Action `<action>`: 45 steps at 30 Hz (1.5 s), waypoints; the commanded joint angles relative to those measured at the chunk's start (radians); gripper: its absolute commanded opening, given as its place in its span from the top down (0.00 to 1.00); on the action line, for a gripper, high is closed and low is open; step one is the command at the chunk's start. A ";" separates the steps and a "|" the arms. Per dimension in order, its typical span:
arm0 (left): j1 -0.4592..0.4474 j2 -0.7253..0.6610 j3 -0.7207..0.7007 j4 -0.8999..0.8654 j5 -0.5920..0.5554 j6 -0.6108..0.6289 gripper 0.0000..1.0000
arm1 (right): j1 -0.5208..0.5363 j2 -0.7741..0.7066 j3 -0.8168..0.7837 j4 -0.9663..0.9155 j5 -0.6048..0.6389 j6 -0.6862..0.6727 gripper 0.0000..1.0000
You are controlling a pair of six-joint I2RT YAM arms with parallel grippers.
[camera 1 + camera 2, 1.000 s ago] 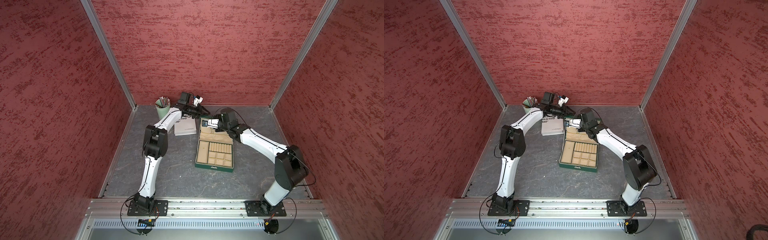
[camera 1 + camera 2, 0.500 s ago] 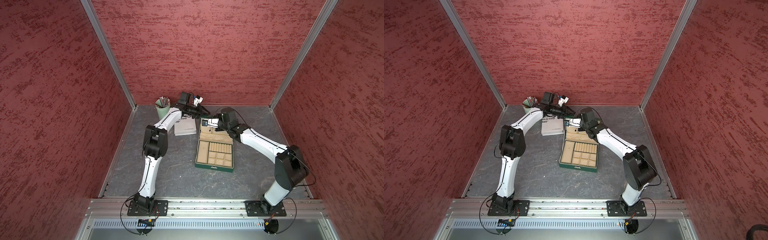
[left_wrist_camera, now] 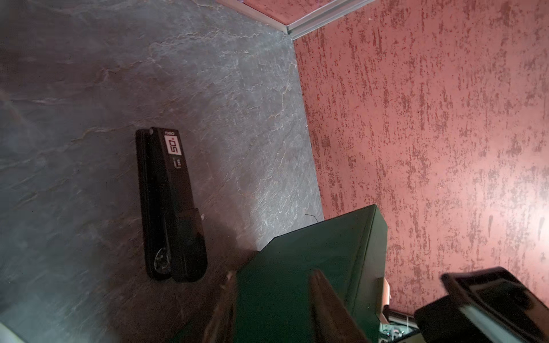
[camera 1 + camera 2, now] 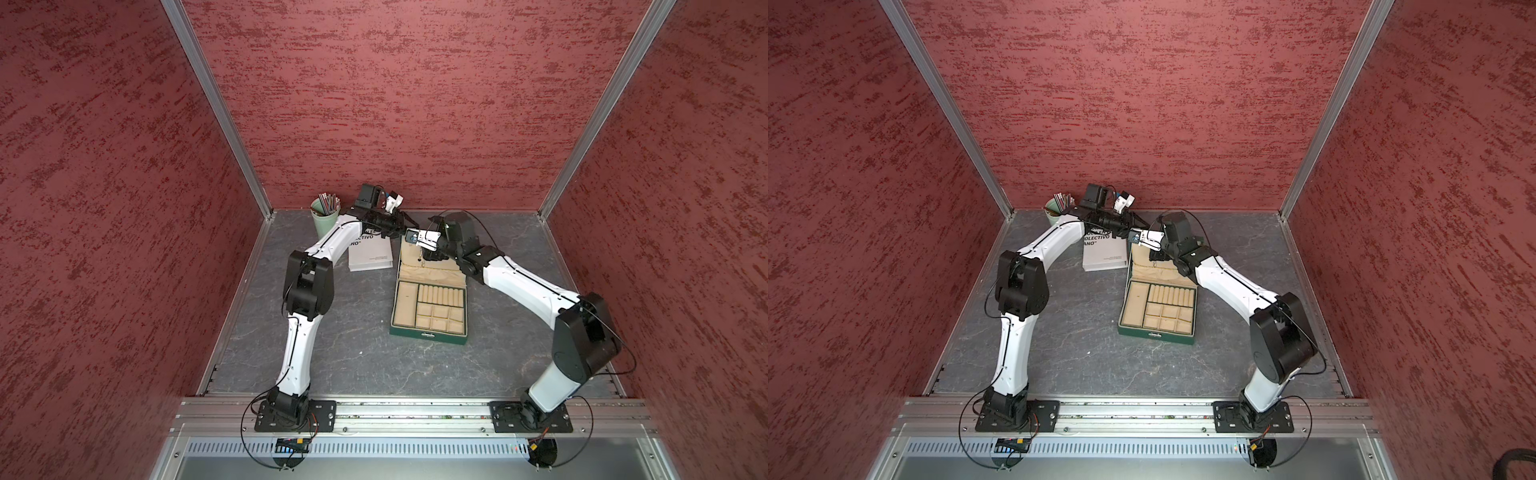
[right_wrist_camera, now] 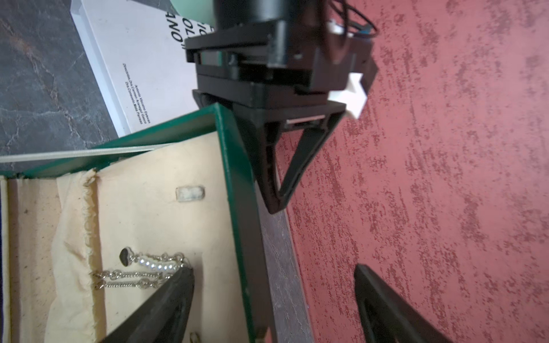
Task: Put jewelry chain into jewelry box
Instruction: Close the fastener on the jewelry box, then reset both arms
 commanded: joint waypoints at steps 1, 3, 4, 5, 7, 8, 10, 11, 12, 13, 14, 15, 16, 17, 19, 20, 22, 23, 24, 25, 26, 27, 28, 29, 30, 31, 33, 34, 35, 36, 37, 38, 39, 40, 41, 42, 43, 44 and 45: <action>0.020 -0.069 -0.009 -0.041 -0.089 0.007 0.54 | -0.006 -0.062 0.049 0.031 0.012 0.114 0.09; 0.026 -0.105 -0.026 -0.052 -0.147 0.006 0.53 | -0.006 -0.076 0.052 0.040 0.032 0.161 0.08; 0.027 -0.130 -0.043 -0.049 -0.181 0.004 0.53 | -0.006 -0.081 0.052 0.047 0.048 0.190 0.08; 0.028 -0.160 -0.066 -0.045 -0.216 0.001 0.52 | -0.006 -0.089 0.051 0.052 0.061 0.224 0.08; 0.025 -0.223 -0.140 -0.009 -0.291 -0.021 0.52 | -0.006 -0.097 0.050 0.059 0.118 0.310 0.07; 0.020 -0.266 -0.193 0.023 -0.326 -0.036 0.52 | -0.006 -0.101 0.055 0.059 0.162 0.376 0.07; 0.000 -0.357 -0.322 0.103 -0.406 -0.048 0.52 | -0.006 -0.125 0.040 0.065 0.239 0.545 0.07; -0.019 -0.407 -0.391 0.141 -0.451 -0.038 0.52 | -0.006 -0.145 0.017 0.074 0.260 0.622 0.07; -0.037 -0.458 -0.458 0.177 -0.507 -0.021 0.52 | -0.007 -0.167 -0.009 0.076 0.282 0.706 0.07; -0.065 -0.497 -0.523 0.209 -0.557 0.003 0.52 | -0.006 -0.191 -0.040 0.077 0.293 0.781 0.07; -0.091 -0.543 -0.579 0.236 -0.606 0.032 0.52 | -0.006 -0.215 -0.074 0.078 0.308 0.852 0.07; -0.115 -0.581 -0.628 0.256 -0.645 0.062 0.52 | -0.007 -0.249 -0.107 0.073 0.323 0.926 0.08; -0.134 -0.611 -0.670 0.274 -0.684 0.096 0.52 | -0.007 -0.275 -0.135 0.056 0.328 0.989 0.08; -0.160 -0.637 -0.704 0.280 -0.729 0.125 0.51 | -0.007 -0.294 -0.162 0.037 0.336 1.044 0.08; -0.191 -0.694 -0.766 0.282 -0.787 0.158 0.48 | -0.008 -0.347 -0.211 -0.010 0.362 1.156 0.08; -0.200 -0.722 -0.798 0.288 -0.804 0.163 0.48 | -0.008 -0.377 -0.237 -0.034 0.367 1.196 0.09; -0.205 -0.779 -0.871 0.311 -0.816 0.158 0.47 | -0.009 -0.455 -0.298 -0.070 0.380 1.269 0.09; -0.206 -0.811 -0.908 0.328 -0.823 0.156 0.46 | -0.010 -0.493 -0.331 -0.086 0.372 1.298 0.09; -0.209 -0.839 -0.942 0.342 -0.841 0.151 0.46 | -0.010 -0.531 -0.363 -0.104 0.360 1.321 0.09; -0.211 -0.866 -0.972 0.357 -0.858 0.141 0.45 | -0.010 -0.562 -0.392 -0.119 0.348 1.348 0.09; -0.212 -0.892 -0.999 0.370 -0.870 0.130 0.44 | -0.010 -0.597 -0.419 -0.139 0.333 1.370 0.09; -0.214 -0.917 -1.024 0.374 -0.884 0.121 0.40 | -0.010 -0.631 -0.442 -0.152 0.322 1.391 0.08; -0.215 -0.938 -1.044 0.369 -0.910 0.111 0.34 | -0.010 -0.655 -0.462 -0.172 0.328 1.413 0.08; -0.217 -0.958 -1.061 0.355 -0.943 0.098 0.27 | -0.011 -0.680 -0.482 -0.183 0.343 1.432 0.08; -0.214 -0.976 -1.080 0.346 -0.984 0.088 0.18 | -0.010 -0.707 -0.505 -0.182 0.361 1.443 0.07; -0.217 -1.000 -1.109 0.348 -1.073 0.065 0.06 | -0.011 -0.740 -0.547 -0.150 0.395 1.446 0.02; -0.219 -1.027 -1.150 0.364 -1.216 0.039 0.00 | -0.010 -0.782 -0.615 -0.076 0.503 1.501 0.01; -0.219 -1.037 -1.175 0.386 -1.273 0.058 0.00 | -0.010 -0.799 -0.648 -0.038 0.560 1.546 0.01; -0.222 -1.043 -1.203 0.423 -1.331 0.085 0.00 | -0.010 -0.812 -0.675 0.004 0.640 1.580 0.01; -0.228 -1.043 -1.236 0.467 -1.401 0.101 0.00 | -0.010 -0.818 -0.691 0.042 0.702 1.574 0.01; -0.234 -1.039 -1.266 0.507 -1.483 0.120 0.00 | -0.010 -0.815 -0.695 0.060 0.736 1.533 0.01; -0.238 -1.034 -1.300 0.576 -1.545 0.161 0.00 | -0.010 -0.805 -0.691 0.071 0.744 1.465 0.01; -0.238 -1.027 -1.329 0.641 -1.591 0.216 0.00 | -0.010 -0.791 -0.685 0.088 0.754 1.380 0.01; -0.237 -1.021 -1.361 0.692 -1.631 0.250 0.00 | -0.011 -0.776 -0.687 0.121 0.768 1.299 0.01; -0.231 -1.025 -1.397 0.774 -1.668 0.271 0.00 | -0.012 -0.765 -0.705 0.180 0.759 1.202 0.01; -0.214 -1.040 -1.449 0.857 -1.646 0.311 0.00 | -0.018 -0.764 -0.738 0.270 0.699 1.093 0.01; -0.182 -1.059 -1.512 0.962 -1.571 0.362 0.00 | -0.028 -0.764 -0.773 0.339 0.625 1.012 0.01; -0.128 -1.083 -1.565 1.047 -1.468 0.384 0.00 | -0.045 -0.760 -0.801 0.388 0.590 0.975 0.01; -0.064 -1.102 -1.605 1.097 -1.349 0.386 0.00 | -0.064 -0.755 -0.815 0.402 0.579 0.976 0.01</action>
